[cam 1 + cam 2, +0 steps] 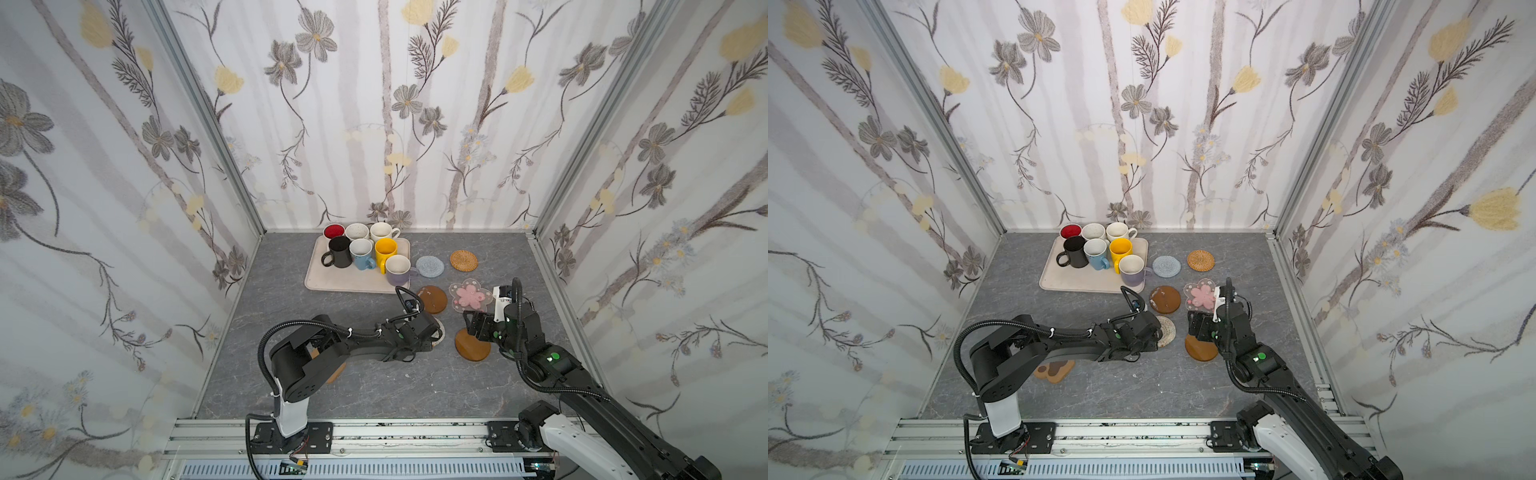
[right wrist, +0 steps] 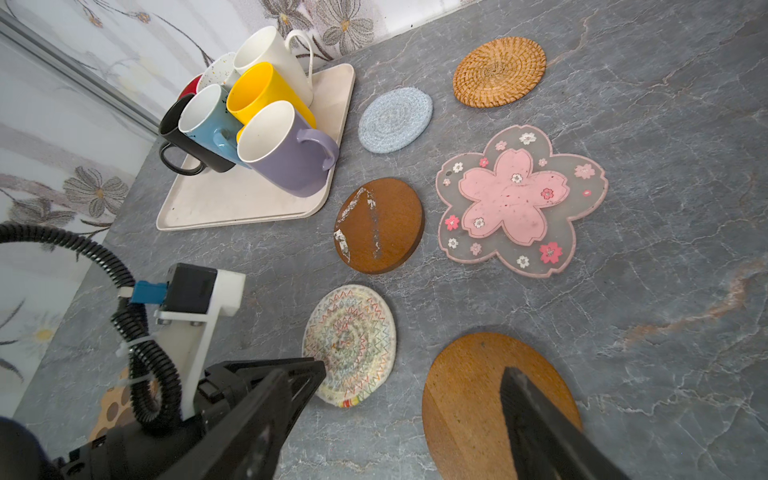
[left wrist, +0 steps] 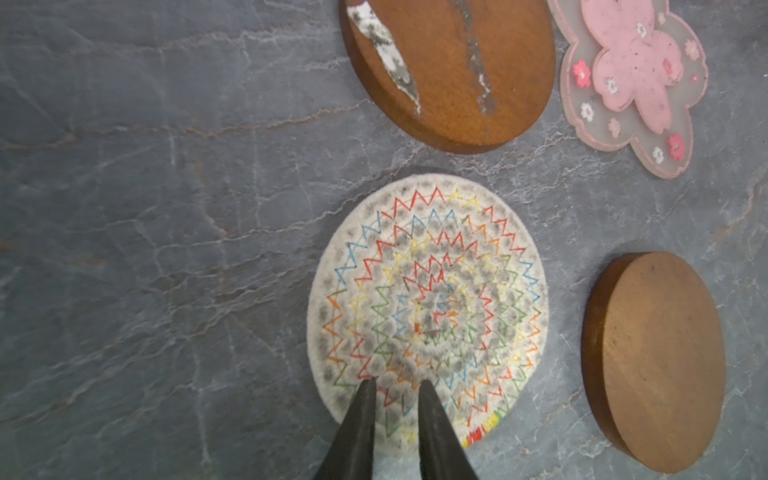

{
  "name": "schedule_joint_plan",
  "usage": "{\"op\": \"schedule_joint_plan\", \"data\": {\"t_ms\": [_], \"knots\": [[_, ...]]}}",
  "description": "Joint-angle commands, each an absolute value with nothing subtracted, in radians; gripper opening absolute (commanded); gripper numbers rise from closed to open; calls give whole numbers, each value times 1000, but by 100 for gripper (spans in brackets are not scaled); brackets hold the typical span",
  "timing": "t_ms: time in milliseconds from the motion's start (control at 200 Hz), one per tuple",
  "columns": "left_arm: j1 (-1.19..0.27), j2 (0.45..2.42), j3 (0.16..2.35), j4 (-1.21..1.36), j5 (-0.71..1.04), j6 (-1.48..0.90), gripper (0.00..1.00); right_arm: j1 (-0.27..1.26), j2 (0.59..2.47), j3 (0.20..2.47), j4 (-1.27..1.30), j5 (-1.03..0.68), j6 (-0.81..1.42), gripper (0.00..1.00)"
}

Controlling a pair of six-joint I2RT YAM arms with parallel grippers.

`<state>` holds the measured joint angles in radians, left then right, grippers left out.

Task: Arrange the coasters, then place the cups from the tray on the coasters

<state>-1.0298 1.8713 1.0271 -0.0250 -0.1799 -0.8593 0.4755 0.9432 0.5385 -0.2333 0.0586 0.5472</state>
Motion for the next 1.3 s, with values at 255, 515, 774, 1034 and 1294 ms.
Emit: {"op": "schedule_joint_plan", "data": {"t_ms": [255,515,774,1034,1294], "knots": [[-1019,1878,1109,-98,-158,-792,46,475,869,485,-292,0,591,84],[-997,1755,1114,-127,-160,-737,77,475,855,495,-270,-45,571,87],[-948,1528,996,-164,-187,-713,94,485,927,543,-235,-95,526,88],[-841,1231,812,-310,-254,-741,93,540,1010,574,-110,-104,519,88],[-682,997,602,-457,-256,-821,86,618,1178,641,-28,-116,499,88]]}}
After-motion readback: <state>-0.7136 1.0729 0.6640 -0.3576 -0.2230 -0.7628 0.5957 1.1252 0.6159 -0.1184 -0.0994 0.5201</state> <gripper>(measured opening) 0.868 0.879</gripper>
